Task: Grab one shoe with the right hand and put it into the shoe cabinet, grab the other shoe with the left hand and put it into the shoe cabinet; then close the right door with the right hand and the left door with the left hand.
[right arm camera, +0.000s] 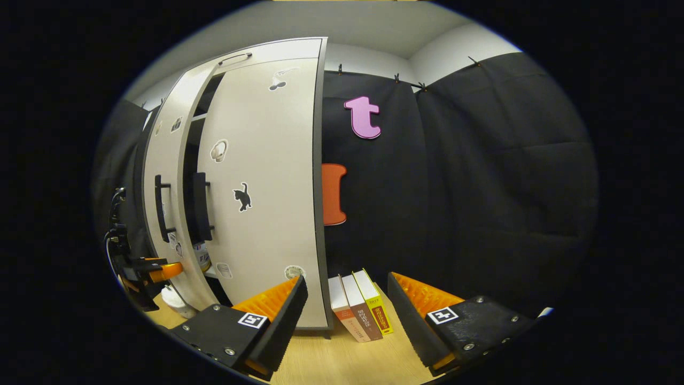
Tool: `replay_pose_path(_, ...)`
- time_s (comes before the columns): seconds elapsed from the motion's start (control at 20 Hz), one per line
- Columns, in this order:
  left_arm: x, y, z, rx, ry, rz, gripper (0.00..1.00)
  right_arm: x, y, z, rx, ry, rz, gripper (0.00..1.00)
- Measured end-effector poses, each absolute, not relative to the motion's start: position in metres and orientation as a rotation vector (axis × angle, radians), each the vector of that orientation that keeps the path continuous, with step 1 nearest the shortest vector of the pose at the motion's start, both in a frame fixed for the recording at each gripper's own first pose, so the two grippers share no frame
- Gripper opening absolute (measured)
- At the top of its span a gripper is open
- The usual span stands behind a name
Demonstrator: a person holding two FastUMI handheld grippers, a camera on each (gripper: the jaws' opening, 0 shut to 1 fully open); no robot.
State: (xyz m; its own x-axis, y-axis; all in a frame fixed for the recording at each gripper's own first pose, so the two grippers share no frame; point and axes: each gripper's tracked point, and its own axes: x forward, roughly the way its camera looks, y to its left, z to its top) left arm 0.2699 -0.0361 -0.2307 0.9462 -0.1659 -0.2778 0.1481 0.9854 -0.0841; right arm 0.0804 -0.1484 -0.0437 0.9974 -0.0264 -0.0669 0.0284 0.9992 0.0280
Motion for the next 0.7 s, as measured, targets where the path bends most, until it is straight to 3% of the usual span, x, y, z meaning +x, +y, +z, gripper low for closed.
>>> replay_pose_path(0.3, 0.247, -0.041, -0.208, -0.089, 0.294, -0.143, 0.97, 0.077, -0.153, -0.022, 0.038, 0.058, -0.016, 0.93)
replay_pose_path(0.7, 0.18, 0.016, -0.076, -0.07, 0.176, -0.046, 0.99, 0.069, -0.17, 0.041, 0.023, 0.002, 0.025, 0.93)
